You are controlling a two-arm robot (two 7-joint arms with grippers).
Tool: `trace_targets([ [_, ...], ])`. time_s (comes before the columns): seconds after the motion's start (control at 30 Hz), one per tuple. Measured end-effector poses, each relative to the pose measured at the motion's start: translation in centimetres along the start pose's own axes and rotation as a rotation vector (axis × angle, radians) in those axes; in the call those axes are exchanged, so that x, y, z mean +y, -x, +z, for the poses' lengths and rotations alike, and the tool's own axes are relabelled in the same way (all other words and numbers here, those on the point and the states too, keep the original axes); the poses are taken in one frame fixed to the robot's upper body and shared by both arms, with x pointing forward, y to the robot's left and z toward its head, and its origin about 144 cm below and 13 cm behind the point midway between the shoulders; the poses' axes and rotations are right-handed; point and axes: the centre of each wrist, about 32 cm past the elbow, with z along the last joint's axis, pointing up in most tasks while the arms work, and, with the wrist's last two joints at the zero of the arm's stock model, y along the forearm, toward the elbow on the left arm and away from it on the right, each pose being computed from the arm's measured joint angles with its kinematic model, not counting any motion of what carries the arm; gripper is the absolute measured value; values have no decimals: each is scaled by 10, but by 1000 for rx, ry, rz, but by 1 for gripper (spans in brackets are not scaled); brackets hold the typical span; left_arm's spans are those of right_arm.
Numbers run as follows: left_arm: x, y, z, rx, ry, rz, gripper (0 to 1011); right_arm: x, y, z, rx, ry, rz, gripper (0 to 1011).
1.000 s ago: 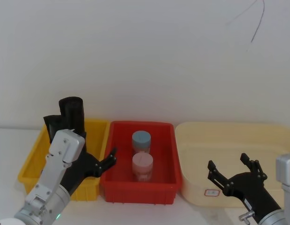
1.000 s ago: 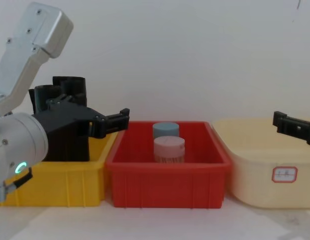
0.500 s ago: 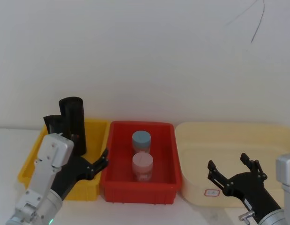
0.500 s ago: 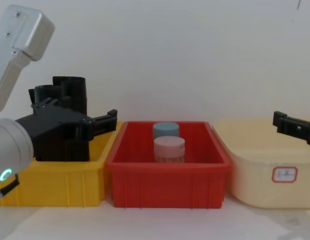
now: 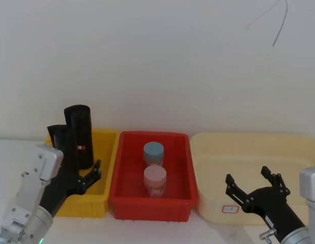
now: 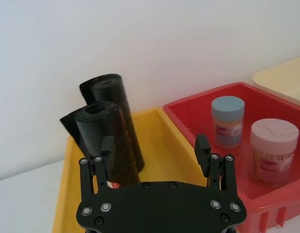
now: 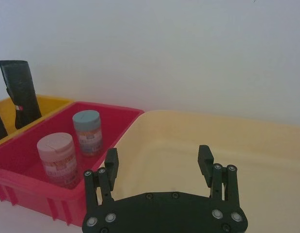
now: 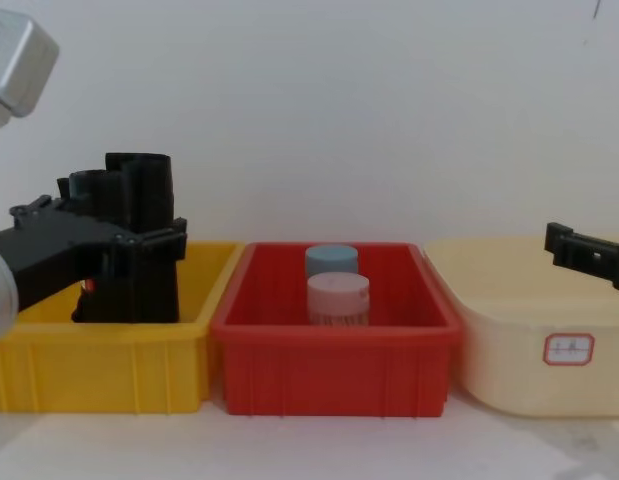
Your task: Pick up the garbage bag with the one hand and transfer it to the other hand.
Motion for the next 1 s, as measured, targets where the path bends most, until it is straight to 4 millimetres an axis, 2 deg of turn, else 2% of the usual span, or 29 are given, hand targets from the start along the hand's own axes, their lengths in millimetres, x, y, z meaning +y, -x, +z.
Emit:
trace_targets([
  [0.53, -3, -8, -1, 19, -25, 51, 1001, 0, 0, 0, 0, 0, 0, 1001],
  [1.0, -18, -12, -13, 76, -32, 81, 1001, 0, 0, 0, 0, 0, 0, 1001],
])
